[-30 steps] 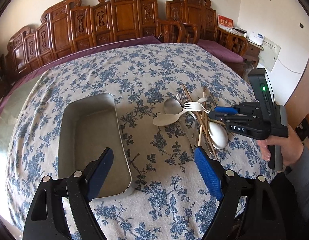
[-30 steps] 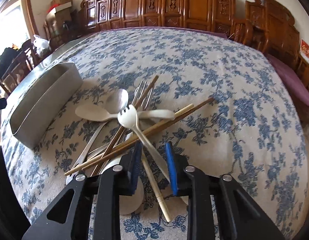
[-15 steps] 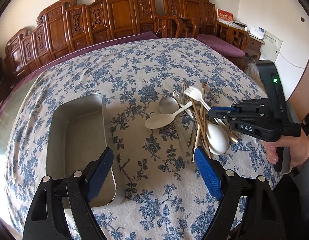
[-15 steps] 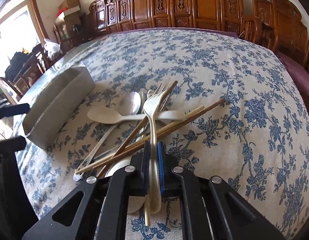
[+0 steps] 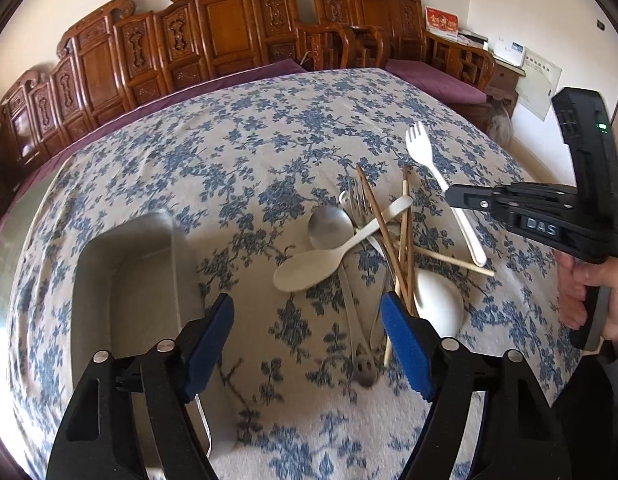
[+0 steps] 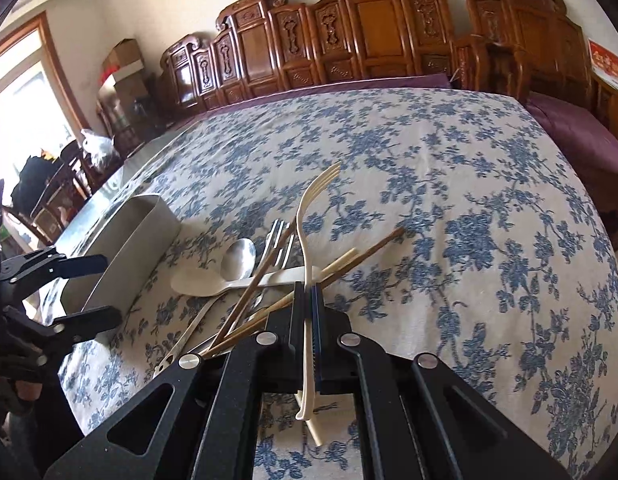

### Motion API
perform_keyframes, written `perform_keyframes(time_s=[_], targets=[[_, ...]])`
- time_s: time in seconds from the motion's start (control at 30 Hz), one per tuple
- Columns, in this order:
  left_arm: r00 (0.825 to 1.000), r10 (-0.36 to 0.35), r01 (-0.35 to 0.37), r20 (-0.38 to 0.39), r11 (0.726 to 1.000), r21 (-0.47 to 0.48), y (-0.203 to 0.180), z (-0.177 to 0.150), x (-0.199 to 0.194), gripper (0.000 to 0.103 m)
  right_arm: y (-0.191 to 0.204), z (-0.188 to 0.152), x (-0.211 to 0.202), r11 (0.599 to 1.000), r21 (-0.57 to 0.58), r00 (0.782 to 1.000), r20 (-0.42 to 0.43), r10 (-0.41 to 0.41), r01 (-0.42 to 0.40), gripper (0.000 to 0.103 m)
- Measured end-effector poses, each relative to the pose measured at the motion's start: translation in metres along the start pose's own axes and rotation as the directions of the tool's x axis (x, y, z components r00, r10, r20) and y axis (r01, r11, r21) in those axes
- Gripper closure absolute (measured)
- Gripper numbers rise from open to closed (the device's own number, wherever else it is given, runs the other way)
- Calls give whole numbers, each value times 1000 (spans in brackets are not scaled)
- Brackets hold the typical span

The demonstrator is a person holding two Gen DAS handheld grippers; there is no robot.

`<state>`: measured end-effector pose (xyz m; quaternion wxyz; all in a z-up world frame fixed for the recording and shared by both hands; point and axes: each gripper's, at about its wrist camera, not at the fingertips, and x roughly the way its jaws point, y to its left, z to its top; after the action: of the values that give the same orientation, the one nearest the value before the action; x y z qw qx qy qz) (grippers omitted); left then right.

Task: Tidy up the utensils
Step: 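Lift the white fork with the right gripper while the left gripper grasps a white plastic spoon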

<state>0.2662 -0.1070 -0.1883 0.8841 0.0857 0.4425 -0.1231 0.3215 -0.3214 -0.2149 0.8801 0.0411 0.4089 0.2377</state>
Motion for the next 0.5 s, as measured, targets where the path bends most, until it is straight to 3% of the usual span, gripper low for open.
perform_keyframes(time_s=[0.3, 0.5], targets=[[994, -39, 41, -101, 999, 18, 10, 40, 52, 44, -5, -1, 5, 1000, 13, 1000, -10, -9, 9, 99], [974, -67, 75, -215, 997, 32, 17, 51, 88, 54, -6, -1, 7, 1000, 19, 1000, -7, 0, 0, 99]])
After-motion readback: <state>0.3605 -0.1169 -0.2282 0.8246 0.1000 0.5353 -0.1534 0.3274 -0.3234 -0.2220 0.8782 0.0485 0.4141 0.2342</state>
